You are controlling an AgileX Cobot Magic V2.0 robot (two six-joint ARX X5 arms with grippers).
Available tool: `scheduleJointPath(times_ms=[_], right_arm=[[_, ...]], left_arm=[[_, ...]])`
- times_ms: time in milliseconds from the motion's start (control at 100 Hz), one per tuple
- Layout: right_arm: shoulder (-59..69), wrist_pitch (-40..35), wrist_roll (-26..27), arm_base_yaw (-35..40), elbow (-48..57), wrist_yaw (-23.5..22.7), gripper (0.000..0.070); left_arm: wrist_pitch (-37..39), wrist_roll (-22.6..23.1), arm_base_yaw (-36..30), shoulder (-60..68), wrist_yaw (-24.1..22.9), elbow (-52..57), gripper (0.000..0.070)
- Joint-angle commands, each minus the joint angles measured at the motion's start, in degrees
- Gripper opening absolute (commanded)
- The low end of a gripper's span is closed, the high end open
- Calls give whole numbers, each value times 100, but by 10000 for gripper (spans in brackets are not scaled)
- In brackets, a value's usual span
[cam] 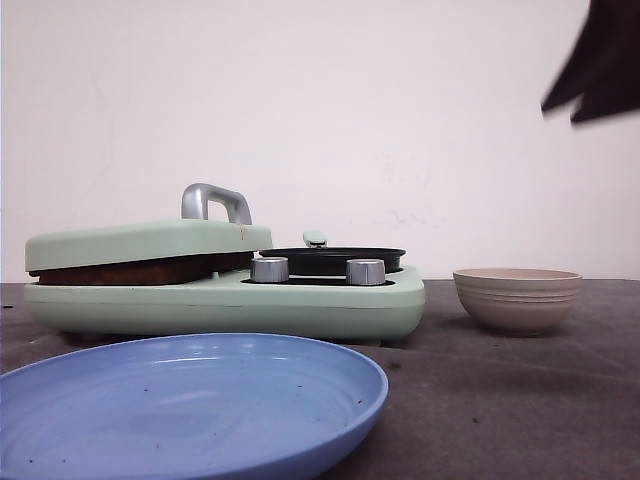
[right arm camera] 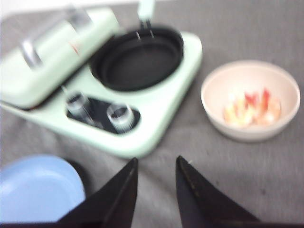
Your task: Make breakfast with bread and shrimp
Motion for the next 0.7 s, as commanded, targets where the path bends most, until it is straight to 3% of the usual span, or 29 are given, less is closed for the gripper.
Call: scheduleJointPath(times_ms=[0, 210, 370, 510, 690], right_arm=[[33, -101, -129, -50, 345, 0, 210], [535, -660, -417, -544, 1250, -35, 210], [1613, -1207, -595, -1198, 1941, -699, 218], [2833, -1589, -706, -1766, 2588, -1169, 354], [4223, -1991, -721, -2476, 3534, -1567, 354]], left_arm=[[-155, 188, -17, 0, -98, 70, 434], [-151, 275, -24, -238, -96, -186, 433], [85, 645, -74, -656, 17, -531, 433], [179, 719, -195, -1123, 37, -846, 433], [-22, 726, -201, -1646, 33, -1121, 432]])
